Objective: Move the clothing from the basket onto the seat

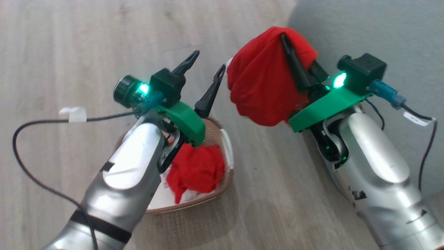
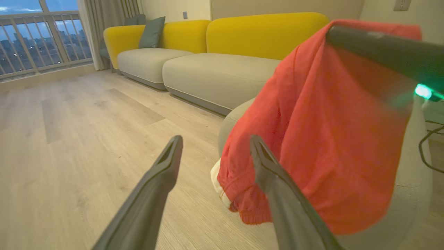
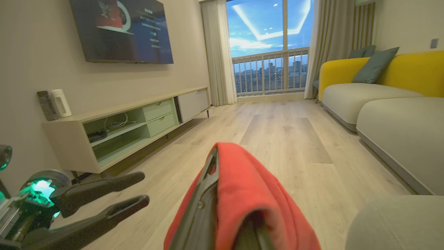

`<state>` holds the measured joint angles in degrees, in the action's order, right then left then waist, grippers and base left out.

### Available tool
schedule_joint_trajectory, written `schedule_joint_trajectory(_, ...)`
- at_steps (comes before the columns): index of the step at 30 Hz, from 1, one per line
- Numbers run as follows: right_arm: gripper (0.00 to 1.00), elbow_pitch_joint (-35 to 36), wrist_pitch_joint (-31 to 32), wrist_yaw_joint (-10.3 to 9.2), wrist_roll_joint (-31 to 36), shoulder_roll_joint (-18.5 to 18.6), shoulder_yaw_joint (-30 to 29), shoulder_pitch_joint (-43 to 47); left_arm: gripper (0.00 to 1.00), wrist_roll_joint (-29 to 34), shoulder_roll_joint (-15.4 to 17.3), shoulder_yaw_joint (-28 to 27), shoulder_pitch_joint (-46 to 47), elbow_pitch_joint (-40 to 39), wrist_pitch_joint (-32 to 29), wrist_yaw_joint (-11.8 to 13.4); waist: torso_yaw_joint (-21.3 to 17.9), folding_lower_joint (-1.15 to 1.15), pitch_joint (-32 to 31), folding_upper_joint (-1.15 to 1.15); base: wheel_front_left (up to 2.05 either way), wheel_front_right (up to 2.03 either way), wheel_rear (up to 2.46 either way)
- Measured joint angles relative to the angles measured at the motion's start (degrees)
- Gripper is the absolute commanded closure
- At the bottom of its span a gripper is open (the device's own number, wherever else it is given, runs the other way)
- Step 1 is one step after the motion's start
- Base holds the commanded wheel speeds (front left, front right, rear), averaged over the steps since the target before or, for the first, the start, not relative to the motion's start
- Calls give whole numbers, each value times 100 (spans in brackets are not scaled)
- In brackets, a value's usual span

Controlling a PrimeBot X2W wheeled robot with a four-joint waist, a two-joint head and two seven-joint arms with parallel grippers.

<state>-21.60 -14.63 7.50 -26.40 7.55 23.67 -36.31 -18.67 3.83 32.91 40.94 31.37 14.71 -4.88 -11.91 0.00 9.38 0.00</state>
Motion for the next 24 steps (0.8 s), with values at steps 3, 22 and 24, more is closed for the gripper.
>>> schedule_joint_trajectory(3, 100, 99, 0, 0, 12, 5, -118, 71, 0, 0, 20, -85, -156, 0, 0, -38, -285, 0, -5, 0, 0, 0, 0)
schedule_joint_trajectory(22, 100, 469, 0, 0, 172, 172, -990, 769, 0, 142, -102, -482, -625, -153, -1, -200, -1910, 0, 10, 0, 0, 0, 0)
schedule_joint_trajectory(24, 100, 531, 0, 0, 259, 177, -1146, 878, 0, 163, -101, -474, -606, -130, -1, -200, -1928, 0, 74, 0, 0, 0, 0)
